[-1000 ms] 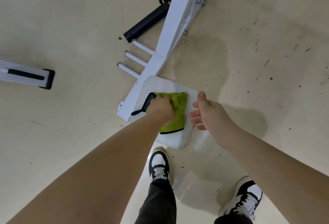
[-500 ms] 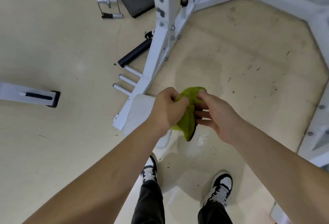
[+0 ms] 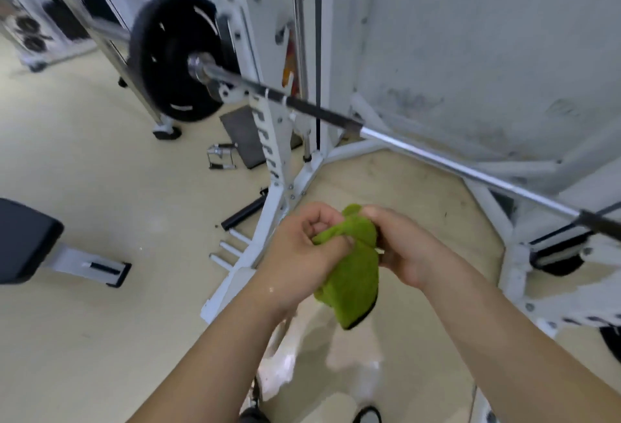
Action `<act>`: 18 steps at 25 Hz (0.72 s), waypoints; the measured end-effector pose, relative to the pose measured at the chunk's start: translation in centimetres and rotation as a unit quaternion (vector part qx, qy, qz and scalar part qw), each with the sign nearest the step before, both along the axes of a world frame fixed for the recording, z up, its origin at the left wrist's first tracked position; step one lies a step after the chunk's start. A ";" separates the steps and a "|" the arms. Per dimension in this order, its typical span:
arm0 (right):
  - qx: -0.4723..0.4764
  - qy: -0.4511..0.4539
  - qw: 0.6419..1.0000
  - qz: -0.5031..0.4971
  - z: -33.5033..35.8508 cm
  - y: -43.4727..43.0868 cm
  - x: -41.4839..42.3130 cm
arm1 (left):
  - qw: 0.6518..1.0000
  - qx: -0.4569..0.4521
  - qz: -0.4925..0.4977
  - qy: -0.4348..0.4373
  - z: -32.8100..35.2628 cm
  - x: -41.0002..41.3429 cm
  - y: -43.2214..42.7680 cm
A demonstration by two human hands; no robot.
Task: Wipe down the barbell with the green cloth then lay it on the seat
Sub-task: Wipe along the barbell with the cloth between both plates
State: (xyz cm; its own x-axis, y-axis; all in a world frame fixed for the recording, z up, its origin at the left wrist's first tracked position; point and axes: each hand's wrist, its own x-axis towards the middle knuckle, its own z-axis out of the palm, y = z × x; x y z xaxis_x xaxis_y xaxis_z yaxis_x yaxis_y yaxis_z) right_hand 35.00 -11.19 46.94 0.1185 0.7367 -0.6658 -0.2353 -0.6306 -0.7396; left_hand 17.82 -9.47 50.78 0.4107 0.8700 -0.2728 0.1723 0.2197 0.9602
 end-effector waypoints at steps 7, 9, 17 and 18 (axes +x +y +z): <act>0.141 -0.044 0.988 0.053 9.0 0.1 2.9 | 0.994 -0.010 0.107 -0.014 4.3 2.8 0.2; 0.157 -0.045 0.985 0.045 9.9 2.2 3.1 | 0.998 -0.028 0.057 -0.031 4.2 2.9 1.9; 0.131 -0.217 0.959 0.124 9.0 19.1 2.9 | 0.979 -0.078 0.163 -0.090 -0.8 3.7 17.3; 0.139 -0.239 0.954 0.117 8.8 21.8 2.8 | 0.974 -0.074 0.200 -0.079 -1.3 3.6 19.8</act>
